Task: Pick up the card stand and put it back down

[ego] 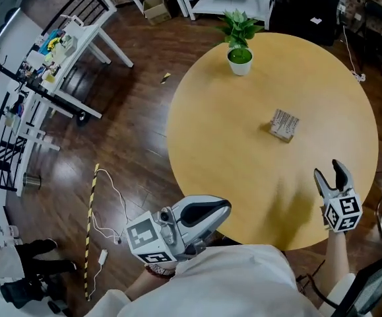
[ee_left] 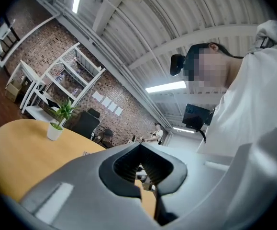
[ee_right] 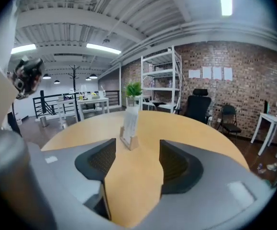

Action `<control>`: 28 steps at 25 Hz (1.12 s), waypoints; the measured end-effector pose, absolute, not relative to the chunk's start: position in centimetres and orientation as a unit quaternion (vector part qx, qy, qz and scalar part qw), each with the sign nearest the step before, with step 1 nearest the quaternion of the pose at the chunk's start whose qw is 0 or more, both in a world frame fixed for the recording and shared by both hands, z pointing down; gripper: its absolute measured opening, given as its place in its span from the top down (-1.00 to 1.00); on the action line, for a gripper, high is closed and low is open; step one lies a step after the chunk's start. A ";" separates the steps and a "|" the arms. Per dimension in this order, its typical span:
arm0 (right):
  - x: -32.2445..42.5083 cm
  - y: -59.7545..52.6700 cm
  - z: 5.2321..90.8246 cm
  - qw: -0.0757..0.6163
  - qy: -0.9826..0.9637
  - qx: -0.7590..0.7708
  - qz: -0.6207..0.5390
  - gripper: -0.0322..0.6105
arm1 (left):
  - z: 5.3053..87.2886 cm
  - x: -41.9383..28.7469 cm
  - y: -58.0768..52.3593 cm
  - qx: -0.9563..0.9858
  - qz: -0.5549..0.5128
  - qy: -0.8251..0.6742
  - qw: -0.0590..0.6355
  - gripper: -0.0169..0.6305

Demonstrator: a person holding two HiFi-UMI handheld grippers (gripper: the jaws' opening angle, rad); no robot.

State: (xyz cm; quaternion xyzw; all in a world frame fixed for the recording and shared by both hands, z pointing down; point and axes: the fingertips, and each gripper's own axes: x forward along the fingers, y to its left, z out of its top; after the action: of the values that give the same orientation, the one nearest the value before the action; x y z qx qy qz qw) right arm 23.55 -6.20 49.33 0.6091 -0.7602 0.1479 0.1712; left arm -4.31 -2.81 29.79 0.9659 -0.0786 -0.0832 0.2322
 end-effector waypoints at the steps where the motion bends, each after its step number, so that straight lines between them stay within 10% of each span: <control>1: 22.8 -3.8 47.6 0.163 -0.763 0.610 0.138 0.04 | 29.9 -5.0 -1.6 0.969 -0.079 -0.073 0.224 1.00; 28: 8.6 21.2 25.5 0.037 -0.799 0.600 0.010 0.30 | 26.0 -6.0 13.1 0.990 -0.024 -0.028 0.137 1.00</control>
State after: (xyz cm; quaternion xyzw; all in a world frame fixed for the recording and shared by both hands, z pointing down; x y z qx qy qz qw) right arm 8.64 21.19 25.48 0.6001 -0.7990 0.0096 0.0374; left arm -6.04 13.14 25.99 0.9899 -0.0276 -0.0238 0.1371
